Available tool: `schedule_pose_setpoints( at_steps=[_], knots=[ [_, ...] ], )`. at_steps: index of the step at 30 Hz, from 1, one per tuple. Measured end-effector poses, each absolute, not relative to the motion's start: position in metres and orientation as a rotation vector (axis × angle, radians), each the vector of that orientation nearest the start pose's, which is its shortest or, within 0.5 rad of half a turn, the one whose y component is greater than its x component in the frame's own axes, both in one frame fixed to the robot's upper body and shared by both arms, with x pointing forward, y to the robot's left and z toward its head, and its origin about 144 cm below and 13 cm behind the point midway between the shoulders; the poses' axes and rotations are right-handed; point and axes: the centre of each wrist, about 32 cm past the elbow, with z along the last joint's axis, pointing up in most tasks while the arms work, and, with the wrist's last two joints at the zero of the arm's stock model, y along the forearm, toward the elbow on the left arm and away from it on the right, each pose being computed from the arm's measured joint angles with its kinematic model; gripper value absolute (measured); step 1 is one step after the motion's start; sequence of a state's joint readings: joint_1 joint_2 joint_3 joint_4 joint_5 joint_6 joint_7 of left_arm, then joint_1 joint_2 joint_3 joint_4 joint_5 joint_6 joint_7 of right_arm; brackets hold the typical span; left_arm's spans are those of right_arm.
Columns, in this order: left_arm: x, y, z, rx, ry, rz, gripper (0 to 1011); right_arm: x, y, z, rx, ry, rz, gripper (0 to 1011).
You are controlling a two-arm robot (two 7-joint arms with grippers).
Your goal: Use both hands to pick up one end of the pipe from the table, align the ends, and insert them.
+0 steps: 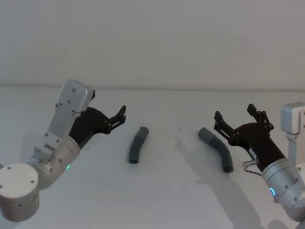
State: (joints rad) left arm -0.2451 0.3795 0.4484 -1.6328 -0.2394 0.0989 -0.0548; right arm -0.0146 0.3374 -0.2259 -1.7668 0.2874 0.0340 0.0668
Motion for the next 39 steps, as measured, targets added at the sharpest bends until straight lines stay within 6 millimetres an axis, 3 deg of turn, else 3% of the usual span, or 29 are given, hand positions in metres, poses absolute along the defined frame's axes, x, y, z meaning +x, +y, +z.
schedule_pose_setpoints(
  at_steps=[39],
  knots=[
    [0.536, 0.183, 1.242, 0.307, 0.149, 0.871, 1001, 0.443, -0.237, 1.189, 0.026, -0.075, -1.23, 1003]
  ],
)
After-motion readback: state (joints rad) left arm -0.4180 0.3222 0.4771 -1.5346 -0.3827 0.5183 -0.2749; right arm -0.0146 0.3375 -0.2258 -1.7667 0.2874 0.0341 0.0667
